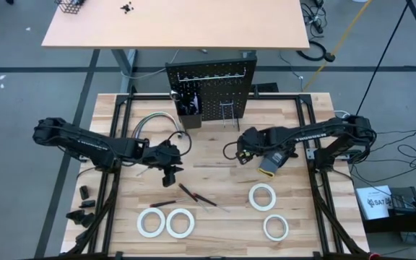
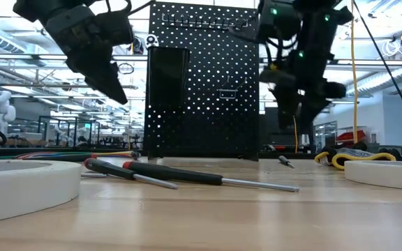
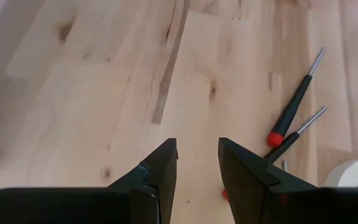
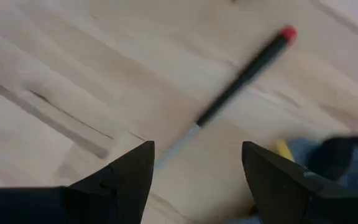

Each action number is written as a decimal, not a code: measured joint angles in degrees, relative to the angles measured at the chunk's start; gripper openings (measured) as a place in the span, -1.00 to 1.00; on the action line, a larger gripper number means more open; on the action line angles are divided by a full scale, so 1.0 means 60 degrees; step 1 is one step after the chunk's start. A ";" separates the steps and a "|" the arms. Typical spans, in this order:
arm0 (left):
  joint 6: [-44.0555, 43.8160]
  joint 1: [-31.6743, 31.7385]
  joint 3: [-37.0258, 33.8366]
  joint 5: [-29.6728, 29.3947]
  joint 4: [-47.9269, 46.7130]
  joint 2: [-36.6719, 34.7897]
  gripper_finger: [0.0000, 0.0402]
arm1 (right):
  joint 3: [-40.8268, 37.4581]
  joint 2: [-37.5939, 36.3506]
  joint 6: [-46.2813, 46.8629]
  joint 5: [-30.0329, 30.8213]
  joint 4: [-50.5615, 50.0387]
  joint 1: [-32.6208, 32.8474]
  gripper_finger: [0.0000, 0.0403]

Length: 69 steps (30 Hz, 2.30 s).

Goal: Hang tools onto peg board
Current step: Hang the nut driver on the peg board

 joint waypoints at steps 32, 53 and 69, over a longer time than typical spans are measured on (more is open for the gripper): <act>-0.0239 -0.0019 0.0000 -0.0433 0.0007 0.0006 -0.40 | -0.3116 0.0063 0.2316 0.2326 0.4850 -0.0506 0.17; -0.0447 -0.0300 -0.0004 -0.0485 0.0490 0.0006 -0.40 | -0.3102 0.1237 0.2068 0.2680 0.5036 0.0143 -0.90; -0.0046 -0.0866 -0.0007 -0.0793 0.2491 -0.0733 -0.40 | -0.1528 0.0230 -0.0288 0.0945 0.5194 0.1260 -0.90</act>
